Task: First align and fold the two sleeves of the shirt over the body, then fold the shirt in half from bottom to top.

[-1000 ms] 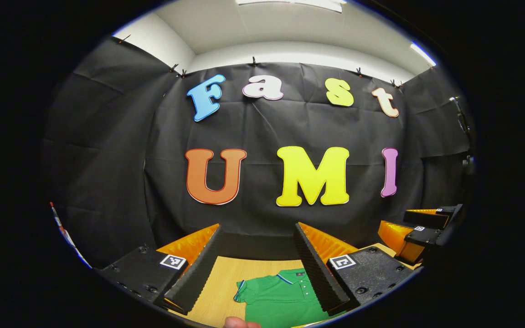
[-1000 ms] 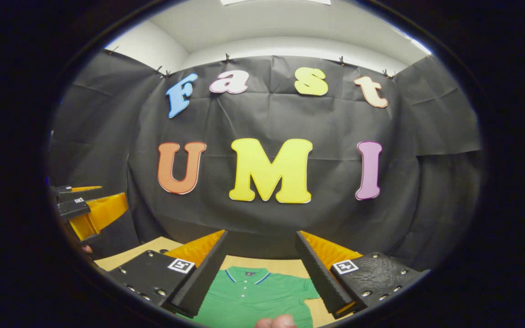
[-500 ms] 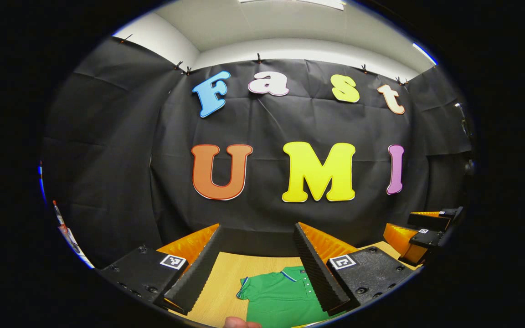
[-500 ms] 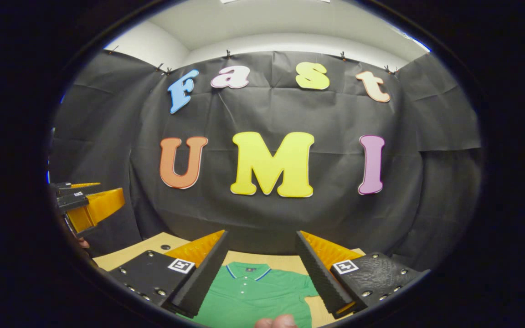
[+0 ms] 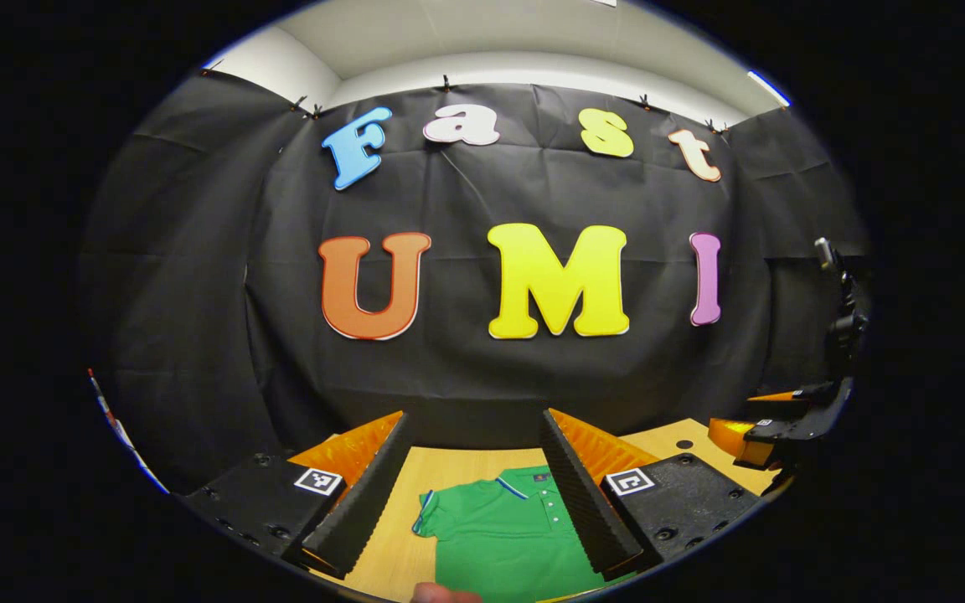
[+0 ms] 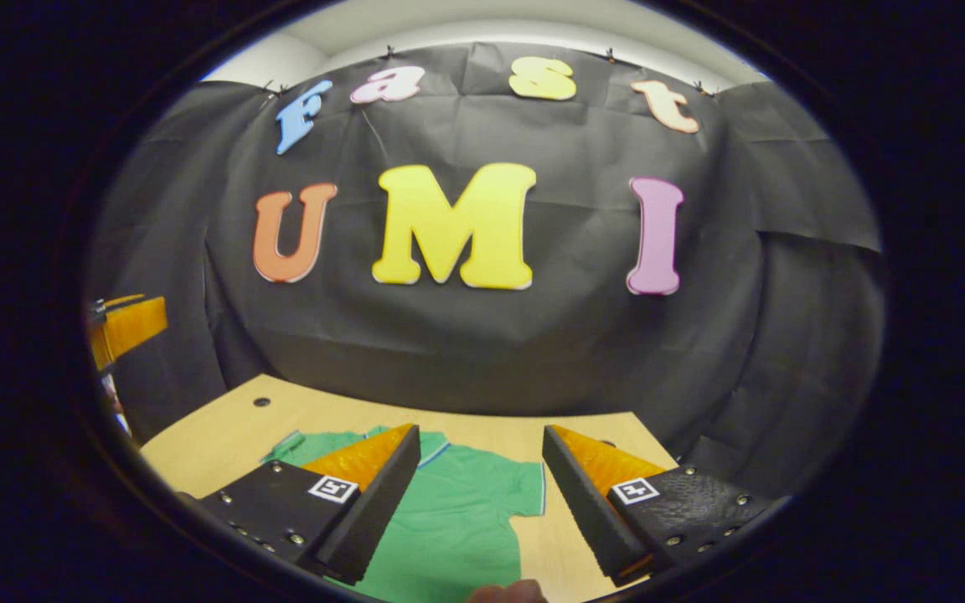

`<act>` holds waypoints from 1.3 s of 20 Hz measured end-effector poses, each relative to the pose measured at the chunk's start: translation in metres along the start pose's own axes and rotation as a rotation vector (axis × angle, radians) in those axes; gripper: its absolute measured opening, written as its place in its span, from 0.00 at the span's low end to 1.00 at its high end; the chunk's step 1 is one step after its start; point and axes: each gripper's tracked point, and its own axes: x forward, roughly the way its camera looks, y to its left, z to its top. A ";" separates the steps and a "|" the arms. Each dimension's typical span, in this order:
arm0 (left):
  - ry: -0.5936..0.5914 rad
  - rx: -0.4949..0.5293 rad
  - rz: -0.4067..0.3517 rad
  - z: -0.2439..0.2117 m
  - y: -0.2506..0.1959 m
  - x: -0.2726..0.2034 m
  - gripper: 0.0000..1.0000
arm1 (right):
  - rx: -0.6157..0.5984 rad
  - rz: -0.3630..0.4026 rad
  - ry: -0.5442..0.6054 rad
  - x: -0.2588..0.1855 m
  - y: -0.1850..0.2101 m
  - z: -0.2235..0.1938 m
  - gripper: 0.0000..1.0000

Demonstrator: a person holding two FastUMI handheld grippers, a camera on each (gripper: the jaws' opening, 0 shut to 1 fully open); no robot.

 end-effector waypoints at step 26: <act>0.263 -0.069 0.179 -0.087 0.025 -0.016 0.99 | 0.055 0.051 0.424 0.252 -0.075 -0.198 0.42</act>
